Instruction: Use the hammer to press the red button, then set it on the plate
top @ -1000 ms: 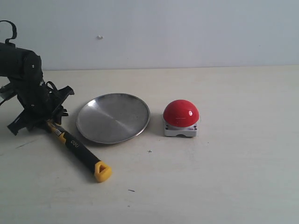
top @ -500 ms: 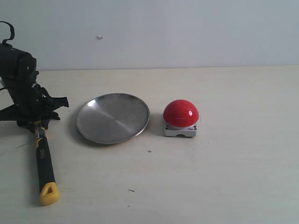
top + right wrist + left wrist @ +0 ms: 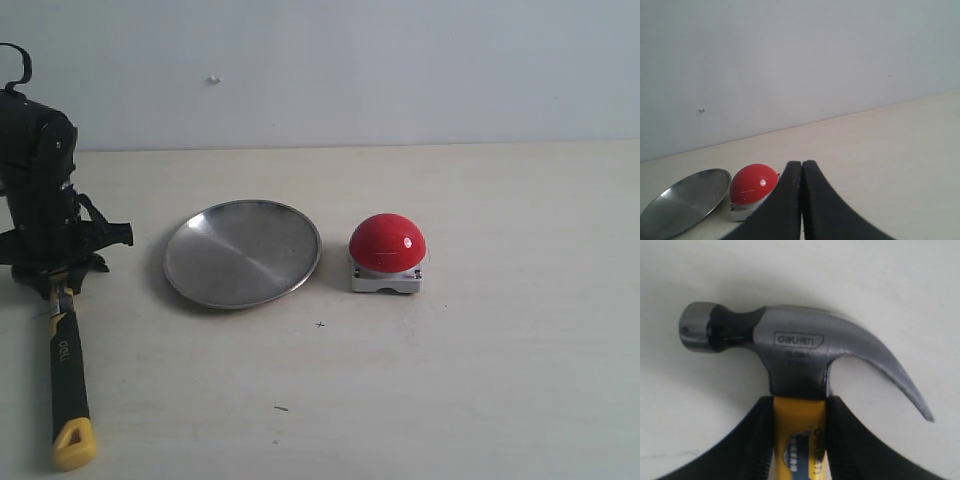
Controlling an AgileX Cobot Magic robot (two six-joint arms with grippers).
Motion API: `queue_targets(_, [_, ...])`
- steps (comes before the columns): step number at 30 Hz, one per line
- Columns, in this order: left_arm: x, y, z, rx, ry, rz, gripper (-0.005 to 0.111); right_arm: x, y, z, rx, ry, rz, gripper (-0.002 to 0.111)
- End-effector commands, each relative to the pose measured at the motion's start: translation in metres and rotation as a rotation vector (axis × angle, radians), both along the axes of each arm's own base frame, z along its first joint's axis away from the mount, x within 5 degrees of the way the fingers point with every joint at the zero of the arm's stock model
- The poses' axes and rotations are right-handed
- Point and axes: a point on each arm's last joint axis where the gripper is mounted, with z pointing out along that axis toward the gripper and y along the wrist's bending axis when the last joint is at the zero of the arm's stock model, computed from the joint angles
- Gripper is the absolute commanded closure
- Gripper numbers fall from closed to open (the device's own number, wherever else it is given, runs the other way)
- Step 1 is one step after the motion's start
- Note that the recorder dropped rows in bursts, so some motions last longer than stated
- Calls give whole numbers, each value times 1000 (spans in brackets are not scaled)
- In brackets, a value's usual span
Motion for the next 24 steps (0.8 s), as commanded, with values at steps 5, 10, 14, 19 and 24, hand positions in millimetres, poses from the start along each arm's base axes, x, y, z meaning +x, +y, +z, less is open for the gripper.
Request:
queue_targets(5, [-11, 5, -16, 26, 114, 14, 85, -1, 0, 1, -14, -11, 1, 108])
queue_targets(10, [-11, 4, -16, 21, 119, 20, 85, -1, 0, 1, -14, -11, 1, 108])
queue_targets(14, [-11, 5, -16, 33, 117, 10, 85, -1, 0, 1, -14, -11, 1, 108])
queue_targets(19, [-12, 6, -16, 37, 130, 6, 85, -1, 0, 1, -14, -11, 1, 108])
queue_targets(24, [-11, 6, -18, 39, 138, -79, 85, -1, 0, 1, -14, -11, 1, 108])
